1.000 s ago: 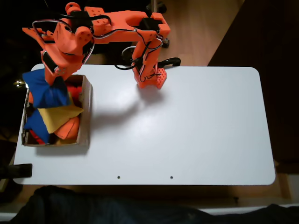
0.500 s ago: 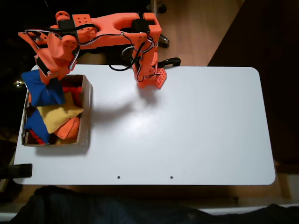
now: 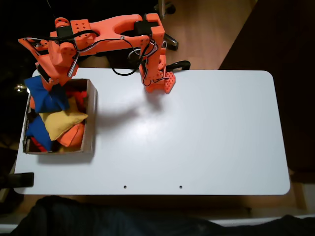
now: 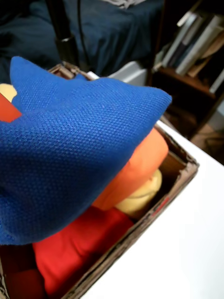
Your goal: Grasp a bag and put it in the box.
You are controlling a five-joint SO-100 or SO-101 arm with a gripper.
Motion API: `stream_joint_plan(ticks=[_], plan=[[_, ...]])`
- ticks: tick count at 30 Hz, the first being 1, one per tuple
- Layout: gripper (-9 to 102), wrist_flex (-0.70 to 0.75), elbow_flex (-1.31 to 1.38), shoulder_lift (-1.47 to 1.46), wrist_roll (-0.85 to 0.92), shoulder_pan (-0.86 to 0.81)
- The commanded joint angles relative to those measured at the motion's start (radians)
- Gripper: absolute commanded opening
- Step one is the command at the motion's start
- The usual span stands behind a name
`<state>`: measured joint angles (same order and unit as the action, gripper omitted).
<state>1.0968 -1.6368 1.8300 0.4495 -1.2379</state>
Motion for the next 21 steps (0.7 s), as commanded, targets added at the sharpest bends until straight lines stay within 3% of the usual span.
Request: stream_joint_plan(ticks=[1,13,19,21], plan=[[0,-0.035,0.025,0.008,0.009,-0.018],[1,0.003,0.017,0.000,0.051,-0.021],[7,0.012,-0.017,0.034,0.066,-0.011],[15,0.012,-0.032,0.052,0.066,-0.005]])
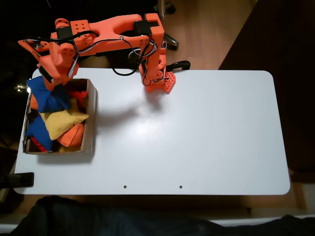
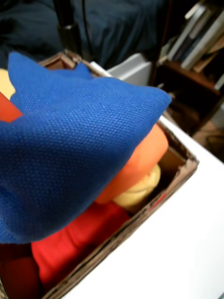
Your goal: Grasp a bag and put it in the box.
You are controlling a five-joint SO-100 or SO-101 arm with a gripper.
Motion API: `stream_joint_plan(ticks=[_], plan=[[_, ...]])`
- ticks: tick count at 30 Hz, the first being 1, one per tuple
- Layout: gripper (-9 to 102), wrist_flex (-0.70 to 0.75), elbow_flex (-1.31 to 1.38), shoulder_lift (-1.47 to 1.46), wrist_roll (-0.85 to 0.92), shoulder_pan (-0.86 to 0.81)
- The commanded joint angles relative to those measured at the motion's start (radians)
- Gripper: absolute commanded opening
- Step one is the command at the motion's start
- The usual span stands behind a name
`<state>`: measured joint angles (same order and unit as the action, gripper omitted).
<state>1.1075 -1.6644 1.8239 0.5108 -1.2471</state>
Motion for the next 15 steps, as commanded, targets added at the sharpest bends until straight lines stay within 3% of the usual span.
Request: stream_joint_plan(ticks=[1,4,15], plan=[[16,0.002,-0.012,0.067,0.003,0.009],[27,0.009,-0.035,0.095,-0.002,0.021],[27,0.040,-0.080,0.152,-0.014,0.054]])
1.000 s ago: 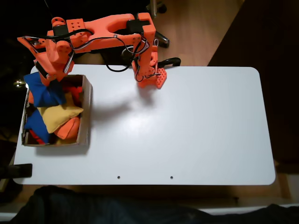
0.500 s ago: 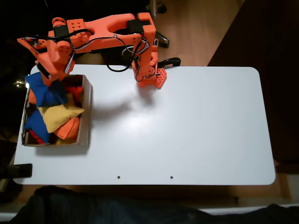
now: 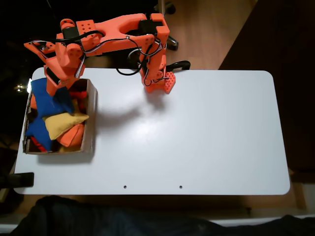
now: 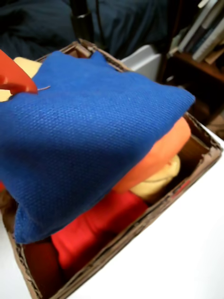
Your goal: Grasp a bag and put it in the box.
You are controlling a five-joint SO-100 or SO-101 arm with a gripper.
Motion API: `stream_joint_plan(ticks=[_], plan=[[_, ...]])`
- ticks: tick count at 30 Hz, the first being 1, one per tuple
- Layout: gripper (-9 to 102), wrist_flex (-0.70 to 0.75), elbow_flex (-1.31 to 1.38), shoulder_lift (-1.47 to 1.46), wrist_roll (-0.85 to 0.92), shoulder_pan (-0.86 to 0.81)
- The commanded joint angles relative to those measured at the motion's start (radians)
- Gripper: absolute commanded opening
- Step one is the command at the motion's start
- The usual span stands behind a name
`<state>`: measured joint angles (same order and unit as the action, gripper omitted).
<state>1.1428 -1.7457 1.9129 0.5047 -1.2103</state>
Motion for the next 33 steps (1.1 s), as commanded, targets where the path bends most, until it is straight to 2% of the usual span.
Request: stream_joint_plan(ticks=[1,11,33], plan=[[27,0.006,-0.003,0.067,-0.009,0.018],[30,0.054,-0.003,0.114,-0.037,0.046],[30,0.178,-0.041,0.314,-0.069,0.129]])
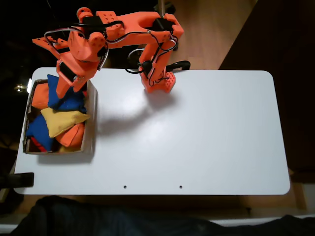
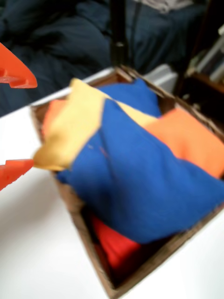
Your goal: Grasp a bag and put it in the box.
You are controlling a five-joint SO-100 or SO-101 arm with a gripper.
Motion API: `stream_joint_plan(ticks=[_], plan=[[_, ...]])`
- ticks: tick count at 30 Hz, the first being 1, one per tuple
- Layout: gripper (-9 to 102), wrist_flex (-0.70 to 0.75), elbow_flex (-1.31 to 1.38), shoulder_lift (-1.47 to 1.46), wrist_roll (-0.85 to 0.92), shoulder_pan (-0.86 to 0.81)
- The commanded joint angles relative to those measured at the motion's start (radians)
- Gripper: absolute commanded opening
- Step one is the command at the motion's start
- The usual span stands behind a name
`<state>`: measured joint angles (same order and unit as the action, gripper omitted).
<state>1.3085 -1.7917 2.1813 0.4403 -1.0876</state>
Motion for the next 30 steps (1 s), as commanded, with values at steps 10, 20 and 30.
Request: stream_joint_plan(ticks=[10,20,30], plan=[[30,0.057,-0.057,0.215,-0.008,0.098],[30,0.098,-0.066,0.353,-0.061,0.253],[30,0.137,-0.066,0.448,-0.118,0.433]])
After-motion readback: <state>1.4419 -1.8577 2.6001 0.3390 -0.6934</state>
